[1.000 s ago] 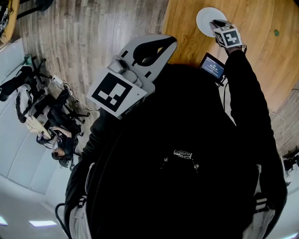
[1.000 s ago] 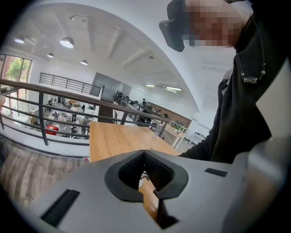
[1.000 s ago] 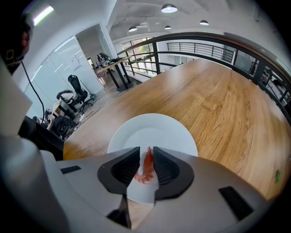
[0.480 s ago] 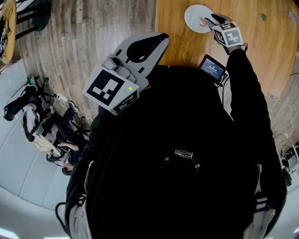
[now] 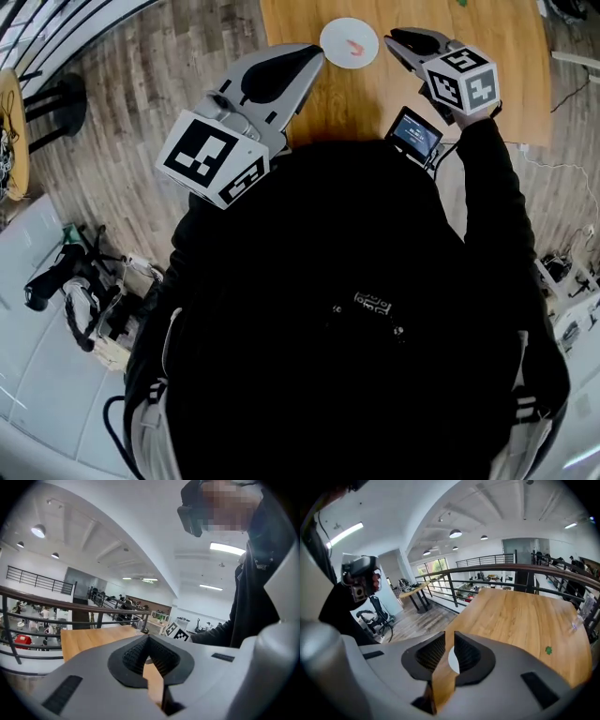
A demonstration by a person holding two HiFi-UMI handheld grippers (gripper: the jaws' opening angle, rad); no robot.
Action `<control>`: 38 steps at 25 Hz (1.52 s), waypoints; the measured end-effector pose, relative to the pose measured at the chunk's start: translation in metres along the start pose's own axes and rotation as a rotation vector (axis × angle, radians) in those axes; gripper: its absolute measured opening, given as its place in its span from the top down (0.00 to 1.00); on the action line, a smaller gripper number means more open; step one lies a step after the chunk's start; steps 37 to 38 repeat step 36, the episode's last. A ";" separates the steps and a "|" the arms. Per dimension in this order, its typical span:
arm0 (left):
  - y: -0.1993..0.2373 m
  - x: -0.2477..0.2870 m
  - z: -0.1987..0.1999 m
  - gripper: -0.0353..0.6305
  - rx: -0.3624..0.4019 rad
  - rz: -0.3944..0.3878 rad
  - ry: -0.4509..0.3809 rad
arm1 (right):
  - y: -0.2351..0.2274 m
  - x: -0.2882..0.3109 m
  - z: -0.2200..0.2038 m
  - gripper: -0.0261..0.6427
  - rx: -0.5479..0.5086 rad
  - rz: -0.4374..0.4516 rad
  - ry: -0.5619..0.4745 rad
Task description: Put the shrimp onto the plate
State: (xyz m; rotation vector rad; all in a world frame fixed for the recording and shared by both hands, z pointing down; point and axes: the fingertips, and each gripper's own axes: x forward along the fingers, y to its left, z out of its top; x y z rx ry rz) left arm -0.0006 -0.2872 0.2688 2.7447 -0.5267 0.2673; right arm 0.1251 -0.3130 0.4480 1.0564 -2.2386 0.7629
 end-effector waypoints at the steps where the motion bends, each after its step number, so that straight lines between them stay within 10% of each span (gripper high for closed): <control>1: -0.003 0.004 0.003 0.94 0.009 -0.016 -0.011 | 0.009 -0.011 0.005 0.87 0.001 0.016 -0.019; 14: -0.022 0.027 0.043 0.94 0.080 -0.105 -0.123 | 0.085 -0.141 0.103 0.93 -0.104 0.025 -0.398; 38: -0.036 0.038 0.029 0.94 0.104 -0.155 -0.090 | 0.091 -0.146 0.103 0.93 -0.132 0.041 -0.408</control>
